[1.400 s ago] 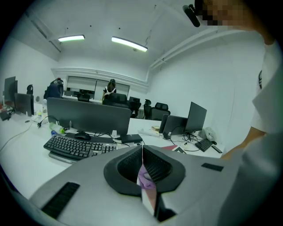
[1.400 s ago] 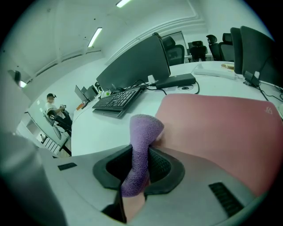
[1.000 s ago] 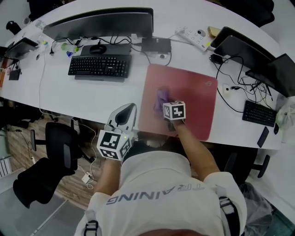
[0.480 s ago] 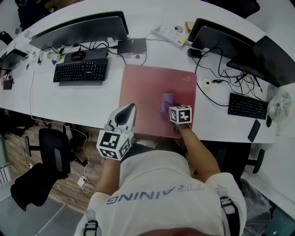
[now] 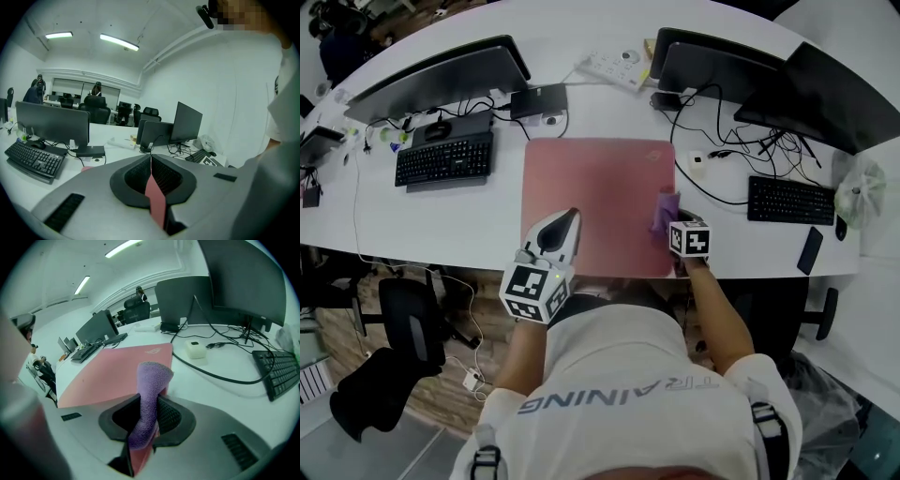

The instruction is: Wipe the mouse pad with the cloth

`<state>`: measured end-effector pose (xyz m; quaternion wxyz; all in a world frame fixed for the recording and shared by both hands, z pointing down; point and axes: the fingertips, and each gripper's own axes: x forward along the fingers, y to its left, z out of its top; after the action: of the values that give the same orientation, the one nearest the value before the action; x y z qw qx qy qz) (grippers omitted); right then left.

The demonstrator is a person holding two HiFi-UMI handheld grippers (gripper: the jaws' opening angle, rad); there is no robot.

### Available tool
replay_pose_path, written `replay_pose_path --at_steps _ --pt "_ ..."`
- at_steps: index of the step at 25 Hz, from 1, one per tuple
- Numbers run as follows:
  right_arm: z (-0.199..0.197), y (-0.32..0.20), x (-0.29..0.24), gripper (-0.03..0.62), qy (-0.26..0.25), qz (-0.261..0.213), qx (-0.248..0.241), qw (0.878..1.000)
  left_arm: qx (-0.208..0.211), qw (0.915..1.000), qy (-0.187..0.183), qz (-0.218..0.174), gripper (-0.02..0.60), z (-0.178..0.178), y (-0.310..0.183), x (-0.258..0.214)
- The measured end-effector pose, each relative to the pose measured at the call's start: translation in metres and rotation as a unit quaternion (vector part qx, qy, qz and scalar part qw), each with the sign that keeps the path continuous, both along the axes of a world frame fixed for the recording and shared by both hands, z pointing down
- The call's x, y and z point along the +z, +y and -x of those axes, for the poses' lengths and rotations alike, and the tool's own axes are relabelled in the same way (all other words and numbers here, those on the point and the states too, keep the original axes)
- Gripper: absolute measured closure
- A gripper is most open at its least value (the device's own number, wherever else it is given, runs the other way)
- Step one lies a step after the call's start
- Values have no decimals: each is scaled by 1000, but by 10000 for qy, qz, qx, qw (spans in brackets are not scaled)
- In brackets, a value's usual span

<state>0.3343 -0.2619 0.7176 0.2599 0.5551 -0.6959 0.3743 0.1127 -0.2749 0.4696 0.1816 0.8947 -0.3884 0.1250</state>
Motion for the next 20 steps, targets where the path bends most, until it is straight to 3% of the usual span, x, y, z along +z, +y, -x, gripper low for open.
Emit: replay_pose_path --at_steps 6,10,15,20 --pt "-40 9 -5 497 94 72 507 9986 41 10000 -48 17 549 -1 0 0" --pt "-37 9 -17 497 -29 26 712 9975 -8 10000 -65 28 549 12 -1 0" --pt "11 -7 -74 497 -716 -645 699 9929 -141 9999 -55 40 549 41 -4 0" --pt "100 -28 -137 497 -980 -1301 -16 9866 -300 9995 -31 60 549 81 -7 -1"
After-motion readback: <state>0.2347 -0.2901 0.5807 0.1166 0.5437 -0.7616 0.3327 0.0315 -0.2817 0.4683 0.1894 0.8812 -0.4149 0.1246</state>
